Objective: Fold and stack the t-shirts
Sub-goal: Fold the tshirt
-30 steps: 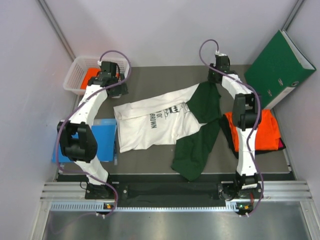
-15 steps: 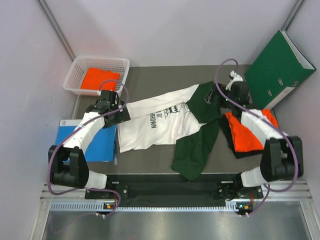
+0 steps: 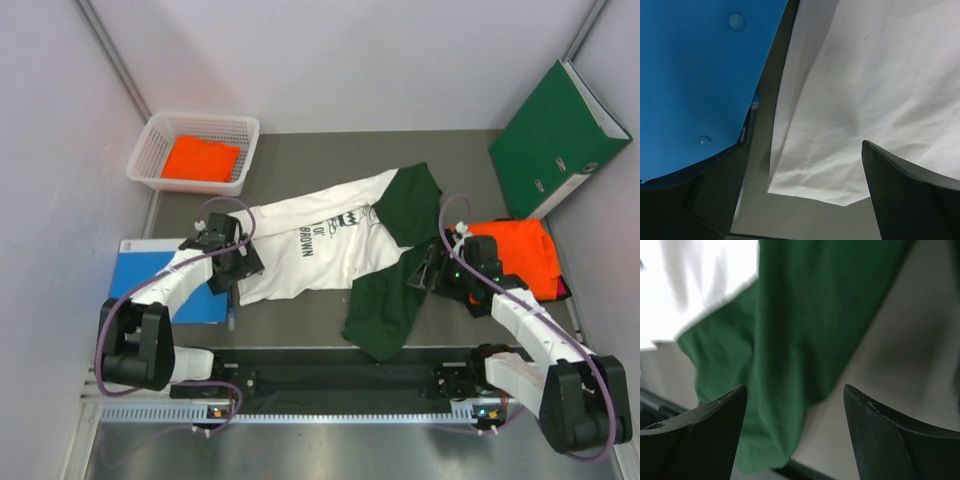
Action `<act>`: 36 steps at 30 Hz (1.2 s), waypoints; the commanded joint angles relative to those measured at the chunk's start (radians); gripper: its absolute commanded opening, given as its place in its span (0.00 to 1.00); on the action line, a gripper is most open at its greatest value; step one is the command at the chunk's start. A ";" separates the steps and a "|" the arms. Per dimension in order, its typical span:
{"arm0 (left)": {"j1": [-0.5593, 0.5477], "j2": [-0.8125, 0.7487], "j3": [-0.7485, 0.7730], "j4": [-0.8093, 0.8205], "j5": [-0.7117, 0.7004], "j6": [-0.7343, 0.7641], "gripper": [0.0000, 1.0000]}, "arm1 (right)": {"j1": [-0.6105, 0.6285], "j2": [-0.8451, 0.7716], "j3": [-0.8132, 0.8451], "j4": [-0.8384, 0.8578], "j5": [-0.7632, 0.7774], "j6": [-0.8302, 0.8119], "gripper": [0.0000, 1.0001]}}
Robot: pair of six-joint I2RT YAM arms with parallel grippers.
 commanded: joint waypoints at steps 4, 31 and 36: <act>-0.010 0.033 -0.032 0.057 -0.029 -0.032 0.99 | 0.127 -0.057 -0.063 -0.173 -0.030 0.064 0.77; -0.056 0.090 -0.043 0.095 -0.071 -0.058 0.99 | 0.529 -0.057 -0.231 -0.064 -0.032 0.340 0.02; -0.059 0.076 -0.051 0.096 -0.066 -0.060 0.93 | 0.531 -0.132 -0.107 -0.254 0.088 0.290 0.00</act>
